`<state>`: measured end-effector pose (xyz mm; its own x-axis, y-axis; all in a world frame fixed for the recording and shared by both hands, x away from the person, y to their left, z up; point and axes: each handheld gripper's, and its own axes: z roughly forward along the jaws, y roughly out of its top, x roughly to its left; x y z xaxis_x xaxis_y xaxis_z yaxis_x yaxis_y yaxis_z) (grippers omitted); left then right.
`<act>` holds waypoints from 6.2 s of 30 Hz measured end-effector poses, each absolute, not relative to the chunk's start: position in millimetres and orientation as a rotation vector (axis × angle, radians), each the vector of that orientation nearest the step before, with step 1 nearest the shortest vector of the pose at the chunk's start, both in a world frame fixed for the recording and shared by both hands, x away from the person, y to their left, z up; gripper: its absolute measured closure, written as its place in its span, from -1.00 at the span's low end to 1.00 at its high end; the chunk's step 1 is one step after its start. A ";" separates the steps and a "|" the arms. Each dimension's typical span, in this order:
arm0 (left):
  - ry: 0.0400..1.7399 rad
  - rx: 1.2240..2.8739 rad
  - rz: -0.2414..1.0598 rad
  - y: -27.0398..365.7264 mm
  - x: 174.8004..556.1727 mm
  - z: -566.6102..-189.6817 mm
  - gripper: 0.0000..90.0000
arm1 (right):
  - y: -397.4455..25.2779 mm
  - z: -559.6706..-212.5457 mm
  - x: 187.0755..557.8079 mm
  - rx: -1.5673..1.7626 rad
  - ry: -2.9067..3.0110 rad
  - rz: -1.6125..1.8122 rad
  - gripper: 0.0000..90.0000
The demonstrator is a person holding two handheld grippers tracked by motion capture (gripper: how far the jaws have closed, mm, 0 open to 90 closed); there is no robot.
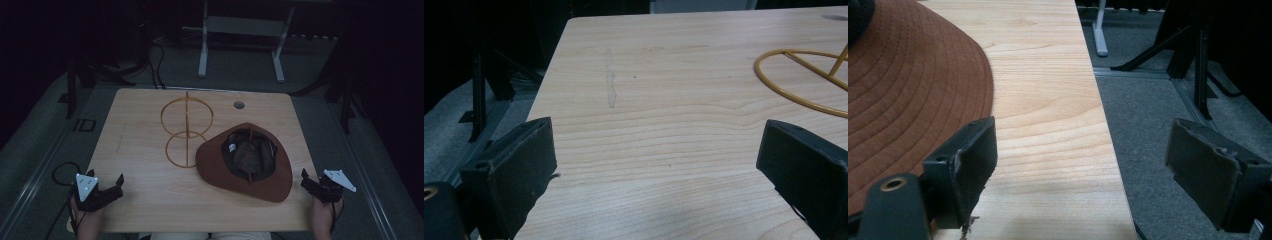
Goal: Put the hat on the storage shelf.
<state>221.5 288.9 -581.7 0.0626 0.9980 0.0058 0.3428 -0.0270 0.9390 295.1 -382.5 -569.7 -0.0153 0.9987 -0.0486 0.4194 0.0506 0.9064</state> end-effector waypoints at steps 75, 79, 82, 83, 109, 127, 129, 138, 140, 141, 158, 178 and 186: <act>1.375 1.632 0.818 270.2 224.2 -579.6 -0.91 | -261.3 -522.2 423.2 1.353 2.206 0.799 -0.49; 1.384 1.639 0.801 269.9 224.9 -579.6 -0.91 | -258.6 -529.0 427.3 1.356 2.212 0.745 -0.43; 1.391 1.637 0.803 269.5 224.8 -578.9 -0.91 | -254.9 -535.5 428.7 1.337 2.210 0.699 -0.37; 1.393 1.634 0.806 269.7 224.6 -578.4 -0.91 | -254.0 -537.8 429.3 1.337 2.217 0.699 -0.33; 1.389 1.729 0.760 255.5 223.1 -566.4 -0.88 | -270.2 -500.9 408.8 1.364 1.960 0.856 0.87; 1.133 1.888 0.680 189.3 230.6 -534.3 -0.78 | -296.4 -440.5 370.1 1.336 1.809 1.151 0.87; 1.109 1.895 0.664 180.9 234.5 -532.4 -0.78 | -298.3 -439.7 366.2 1.328 1.804 1.179 0.87; 0.964 1.969 0.565 132.3 251.8 -516.6 -0.72 | -305.9 -442.3 353.8 1.333 1.786 1.166 0.87; 0.938 1.980 0.564 122.2 255.5 -511.7 -0.71 | -307.1 -445.4 352.7 1.329 1.788 1.172 0.87; 0.916 1.989 0.563 115.5 258.2 -507.4 -0.71 | -307.5 -446.2 352.3 1.331 1.788 1.174 0.87; 0.753 2.047 0.480 44.2 298.6 -470.1 -0.70 | -303.1 -447.7 346.6 1.321 1.802 1.175 0.87; 0.699 2.101 0.515 -33.3 343.2 -438.3 -0.66 | -304.3 -442.5 341.4 1.315 1.791 1.180 0.86; 0.732 2.135 0.548 -57.0 361.9 -440.5 -0.55 | -304.1 -440.6 338.9 1.308 1.782 1.194 0.86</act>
<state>361.9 -57.0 -440.5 0.7391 0.6600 0.1347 0.3152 -0.5157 0.7967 338.9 -304.1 -440.6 -0.3180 0.9476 0.0301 0.3884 0.1012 0.9159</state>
